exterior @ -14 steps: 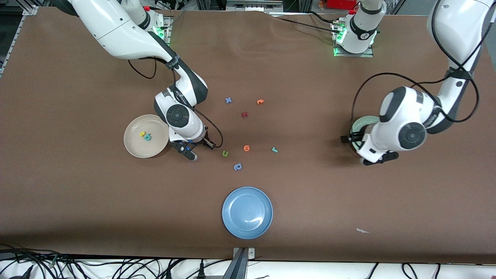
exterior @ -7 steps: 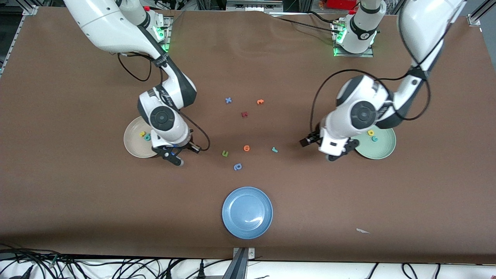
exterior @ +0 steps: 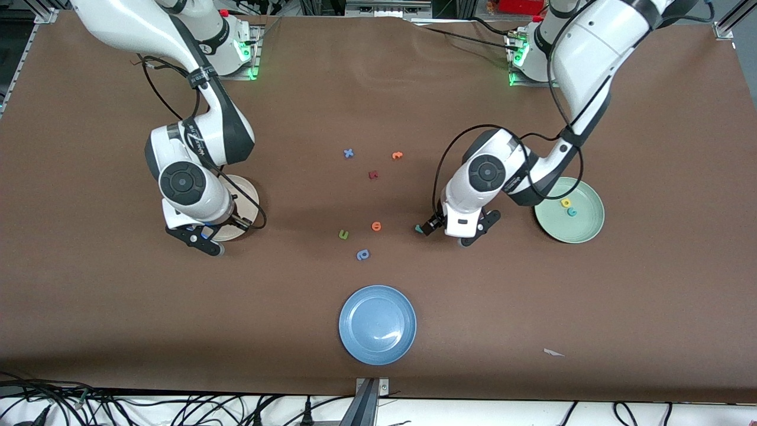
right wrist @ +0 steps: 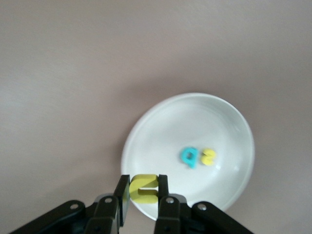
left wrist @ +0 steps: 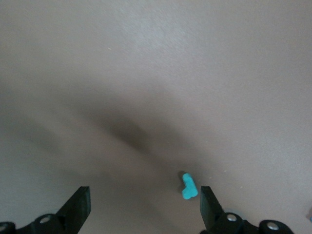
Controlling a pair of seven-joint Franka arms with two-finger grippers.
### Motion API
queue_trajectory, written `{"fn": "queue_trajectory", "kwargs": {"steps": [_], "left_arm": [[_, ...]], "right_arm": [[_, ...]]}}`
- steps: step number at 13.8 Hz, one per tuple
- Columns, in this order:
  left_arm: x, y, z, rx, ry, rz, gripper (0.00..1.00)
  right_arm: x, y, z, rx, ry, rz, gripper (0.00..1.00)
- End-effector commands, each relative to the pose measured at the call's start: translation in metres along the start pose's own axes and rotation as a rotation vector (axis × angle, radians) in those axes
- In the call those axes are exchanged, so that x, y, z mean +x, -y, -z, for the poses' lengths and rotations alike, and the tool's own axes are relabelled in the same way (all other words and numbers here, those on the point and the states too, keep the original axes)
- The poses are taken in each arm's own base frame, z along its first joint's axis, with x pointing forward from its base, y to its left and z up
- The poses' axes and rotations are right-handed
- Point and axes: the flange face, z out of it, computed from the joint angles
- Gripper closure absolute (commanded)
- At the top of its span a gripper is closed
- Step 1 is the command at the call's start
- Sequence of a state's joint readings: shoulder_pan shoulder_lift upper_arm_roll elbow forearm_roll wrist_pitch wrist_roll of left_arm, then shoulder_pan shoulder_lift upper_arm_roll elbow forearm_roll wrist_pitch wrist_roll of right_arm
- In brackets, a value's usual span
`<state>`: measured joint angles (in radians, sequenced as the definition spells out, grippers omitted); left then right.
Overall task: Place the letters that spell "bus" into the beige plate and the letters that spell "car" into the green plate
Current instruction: 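Drop the u on the cream plate while the left gripper reaches cyan letter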
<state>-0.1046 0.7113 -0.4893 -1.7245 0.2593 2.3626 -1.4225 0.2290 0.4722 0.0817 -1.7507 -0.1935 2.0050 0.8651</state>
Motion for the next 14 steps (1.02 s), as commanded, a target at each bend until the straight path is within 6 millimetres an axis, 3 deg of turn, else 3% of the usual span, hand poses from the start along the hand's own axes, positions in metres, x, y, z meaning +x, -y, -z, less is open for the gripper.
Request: {"fn": "queue_trajectory", "kwargs": {"steps": [1,2,4,9,12,14], "left_arm": [[-0.002,-0.025,-0.013,-0.004,-0.053,0.029,0.01],[-0.006,-0.029,-0.018,0.000,-0.060,0.026,0.03],[-0.008,-0.033,-0.029,0.006,-0.072,0.031,0.07],[-0.013,-0.040,-0.037,0.005,-0.071,0.023,0.21],[-0.015,-0.040,-0.045,0.012,-0.071,0.021,0.28],[-0.016,-0.041,-0.044,0.011,-0.070,0.021,0.35]], "right_arm": [[-0.008,-0.012,-0.056,-0.047,0.088,-0.004,0.88],[-0.009,-0.009,-0.070,-0.047,0.101,-0.014,0.72],[-0.008,-0.007,-0.061,-0.019,0.122,-0.028,0.00],[0.021,-0.002,0.039,0.057,0.093,-0.055,0.00],[0.034,-0.013,0.075,0.082,0.067,0.035,0.00],[0.049,-0.038,0.094,0.104,0.123,0.099,0.00]]}}
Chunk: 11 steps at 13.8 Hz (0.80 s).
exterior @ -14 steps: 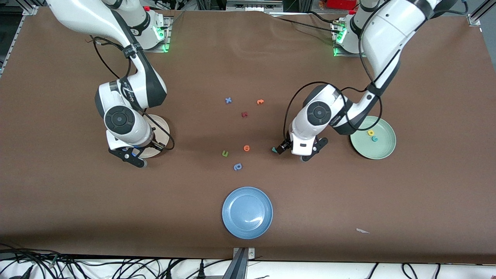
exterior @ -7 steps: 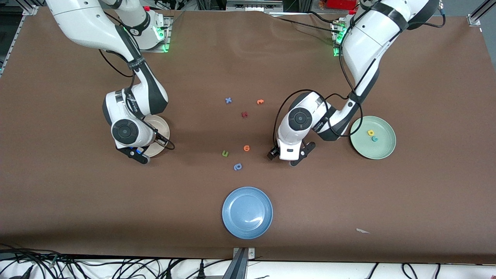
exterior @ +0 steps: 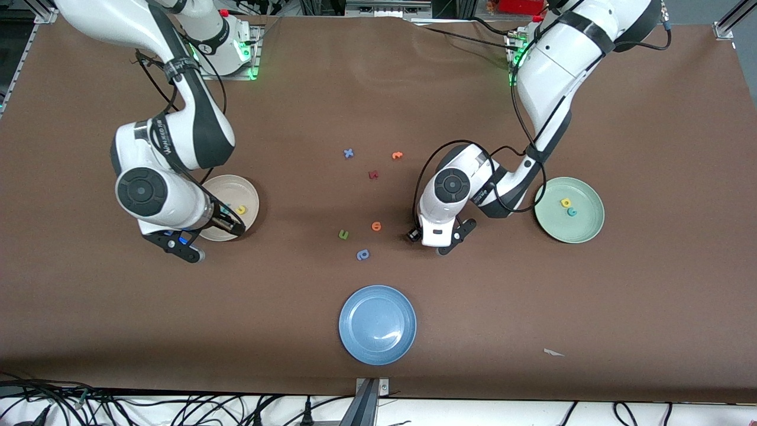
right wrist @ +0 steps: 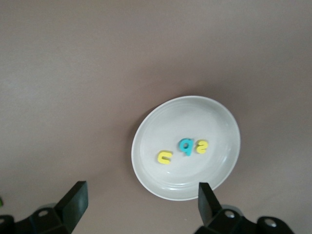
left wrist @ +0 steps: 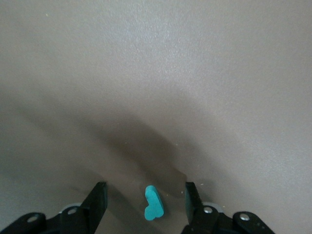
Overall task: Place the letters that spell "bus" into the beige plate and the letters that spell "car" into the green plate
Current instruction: 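Grasp the cyan letter with the left gripper while the right gripper retracts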
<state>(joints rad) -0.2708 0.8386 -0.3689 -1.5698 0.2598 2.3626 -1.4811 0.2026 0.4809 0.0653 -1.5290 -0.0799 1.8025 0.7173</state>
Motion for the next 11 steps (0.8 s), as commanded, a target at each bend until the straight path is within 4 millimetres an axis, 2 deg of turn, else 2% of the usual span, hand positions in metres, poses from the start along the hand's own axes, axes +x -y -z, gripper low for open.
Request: {"fn": "queue_trajectory", "kwargs": {"steps": [1,3,4,6,7,9,11], "left_arm": [[-0.002,-0.009,0.000,-0.004,-0.032,-0.004,0.38],[-0.002,-0.009,0.000,-0.004,-0.032,-0.003,0.47],[-0.001,-0.009,0.001,-0.006,-0.033,-0.002,0.54],[-0.001,-0.009,0.001,-0.006,-0.033,-0.002,0.77],[-0.001,-0.009,0.001,-0.006,-0.034,-0.003,0.86],[-0.001,-0.009,0.001,-0.006,-0.034,-0.005,1.00],[0.003,-0.009,0.006,-0.011,-0.040,-0.009,1.00]], "right_arm": [[0.019,-0.042,0.043,0.065,0.091,0.083,0.00],[0.034,-0.087,0.065,0.106,0.153,0.181,0.00],[0.036,-0.118,0.091,0.157,0.140,0.260,0.00],[0.044,-0.151,0.107,0.210,0.124,0.362,0.00],[0.049,-0.169,0.123,0.248,0.115,0.385,0.00],[0.037,-0.187,0.175,0.262,0.043,0.420,0.00],[0.028,-0.189,0.200,0.256,-0.055,0.421,0.00]]}}
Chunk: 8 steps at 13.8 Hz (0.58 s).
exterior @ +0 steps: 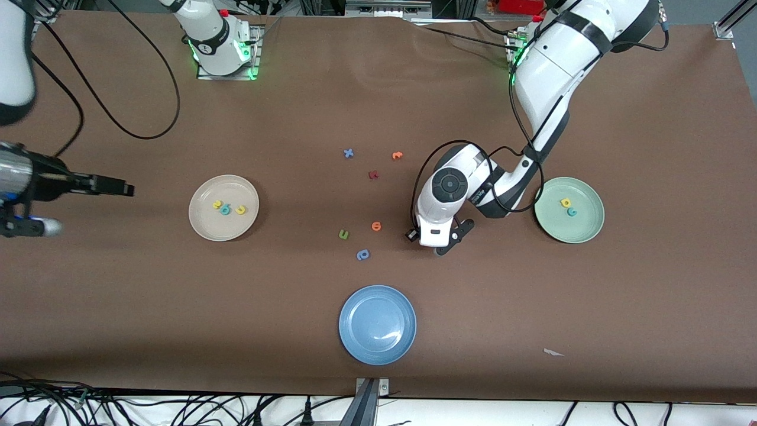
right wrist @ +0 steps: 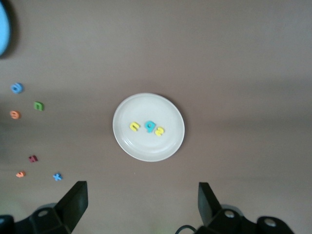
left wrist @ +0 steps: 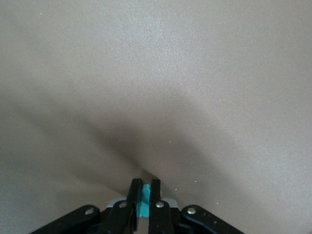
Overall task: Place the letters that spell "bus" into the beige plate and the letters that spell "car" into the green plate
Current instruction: 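Grasp the cyan letter with the left gripper while the right gripper retracts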
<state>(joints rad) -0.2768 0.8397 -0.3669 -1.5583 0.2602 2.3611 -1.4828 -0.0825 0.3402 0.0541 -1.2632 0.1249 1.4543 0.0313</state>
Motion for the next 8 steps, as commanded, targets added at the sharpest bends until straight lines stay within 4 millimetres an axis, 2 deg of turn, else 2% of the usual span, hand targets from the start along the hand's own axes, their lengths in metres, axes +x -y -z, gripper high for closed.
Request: {"fn": "queue_trajectory", "kwargs": {"steps": [1,2,3,4,5,6,8], "left_arm": [[0.009,-0.006,0.009,-0.012,-0.044,-0.009,1.00],[0.024,-0.006,0.025,-0.025,-0.056,-0.002,1.00],[0.039,-0.005,0.043,-0.037,-0.062,-0.007,1.00],[0.050,-0.001,0.063,-0.025,-0.067,-0.012,1.00],[0.065,0.008,0.077,0.015,-0.064,-0.033,1.00],[0.080,0.020,0.092,0.052,-0.029,-0.067,1.00],[0.120,0.052,0.120,0.128,0.063,-0.161,1.00]], "right_arm": [[-0.015,0.015,0.031,-0.022,-0.122,0.039,0.00],[-0.026,0.014,0.043,-0.020,-0.199,0.024,0.00],[-0.042,0.011,0.033,-0.023,-0.212,0.010,0.00],[-0.069,0.018,0.025,-0.039,-0.214,0.021,0.00],[-0.082,0.028,0.015,-0.073,-0.222,0.050,0.00],[-0.090,0.028,0.015,-0.086,-0.214,0.052,0.00],[-0.086,0.030,0.017,-0.099,-0.227,0.060,0.00]]}}
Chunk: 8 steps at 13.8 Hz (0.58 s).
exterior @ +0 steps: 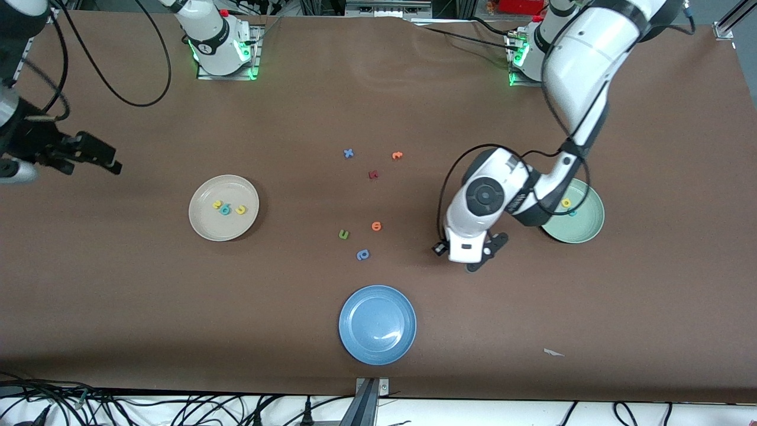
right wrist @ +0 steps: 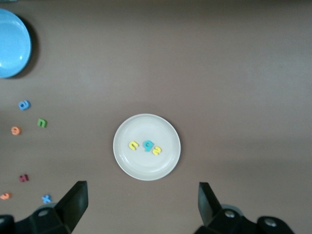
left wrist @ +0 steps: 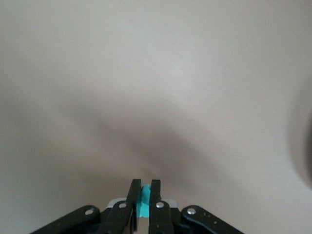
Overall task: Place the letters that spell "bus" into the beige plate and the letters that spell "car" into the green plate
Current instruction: 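Grasp the cyan letter with the left gripper while the right gripper retracts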
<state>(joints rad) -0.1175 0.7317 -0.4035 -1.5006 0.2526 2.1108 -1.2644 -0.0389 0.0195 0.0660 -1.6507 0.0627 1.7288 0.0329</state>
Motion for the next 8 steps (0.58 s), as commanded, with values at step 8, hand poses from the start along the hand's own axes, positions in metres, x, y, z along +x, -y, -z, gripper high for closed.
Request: {"fn": "queue_trajectory", "kwargs": {"steps": [8], "left_arm": [[0.150,0.202,0.014,0.177,0.307,-0.409,1.00]], "right_arm": [[-0.001,0.014,-0.005,-0.045,0.011,0.042,0.00]]}}
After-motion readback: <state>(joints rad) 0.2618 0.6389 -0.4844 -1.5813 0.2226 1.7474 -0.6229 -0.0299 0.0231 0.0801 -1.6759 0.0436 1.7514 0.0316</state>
